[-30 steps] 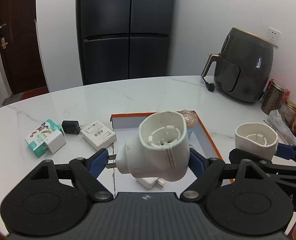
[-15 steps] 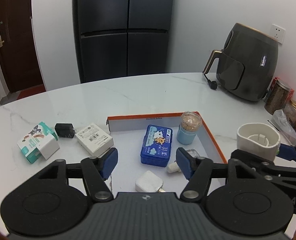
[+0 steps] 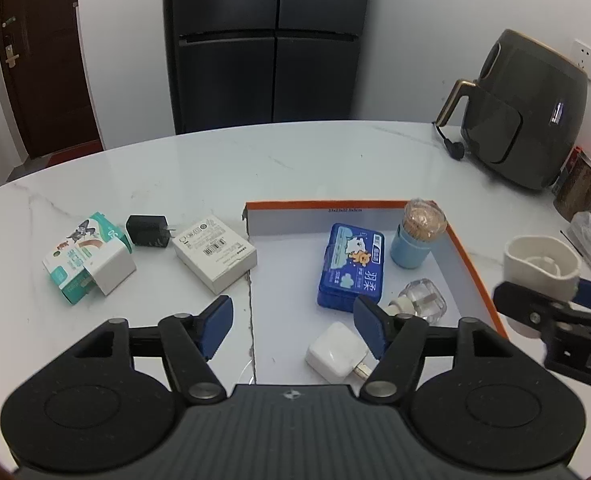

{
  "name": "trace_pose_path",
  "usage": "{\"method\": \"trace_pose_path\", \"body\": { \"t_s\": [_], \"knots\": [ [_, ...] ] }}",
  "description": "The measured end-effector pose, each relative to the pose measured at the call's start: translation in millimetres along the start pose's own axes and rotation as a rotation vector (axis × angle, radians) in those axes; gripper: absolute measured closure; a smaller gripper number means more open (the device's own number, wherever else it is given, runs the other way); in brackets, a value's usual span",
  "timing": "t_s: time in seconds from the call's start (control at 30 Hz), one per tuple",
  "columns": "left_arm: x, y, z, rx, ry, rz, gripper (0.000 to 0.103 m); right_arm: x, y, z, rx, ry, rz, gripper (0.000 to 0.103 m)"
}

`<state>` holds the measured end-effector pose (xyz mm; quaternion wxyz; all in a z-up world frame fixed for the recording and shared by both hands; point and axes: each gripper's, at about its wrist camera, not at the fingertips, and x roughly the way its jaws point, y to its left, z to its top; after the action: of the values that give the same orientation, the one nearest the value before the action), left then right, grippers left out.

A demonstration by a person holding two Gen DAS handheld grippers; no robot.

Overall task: Organize rigid objects
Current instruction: 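Open the left gripper to drop its repeller while the right releases its repeller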

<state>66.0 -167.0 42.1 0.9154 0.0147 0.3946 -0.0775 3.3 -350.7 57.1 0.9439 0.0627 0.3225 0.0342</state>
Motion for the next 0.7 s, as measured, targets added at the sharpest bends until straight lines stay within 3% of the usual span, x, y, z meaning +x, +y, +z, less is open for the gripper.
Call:
{"method": "trace_pose_path", "body": {
  "t_s": [0.43,0.7],
  "knots": [
    [5,17,0,-0.013,0.013,0.003,0.029,41,17,5,-0.033,0.043,-0.023,0.015],
    [7,42,-2,-0.055,0.027,0.038,0.028,46,32,5,-0.076,0.018,-0.059,0.012]
  ]
}}
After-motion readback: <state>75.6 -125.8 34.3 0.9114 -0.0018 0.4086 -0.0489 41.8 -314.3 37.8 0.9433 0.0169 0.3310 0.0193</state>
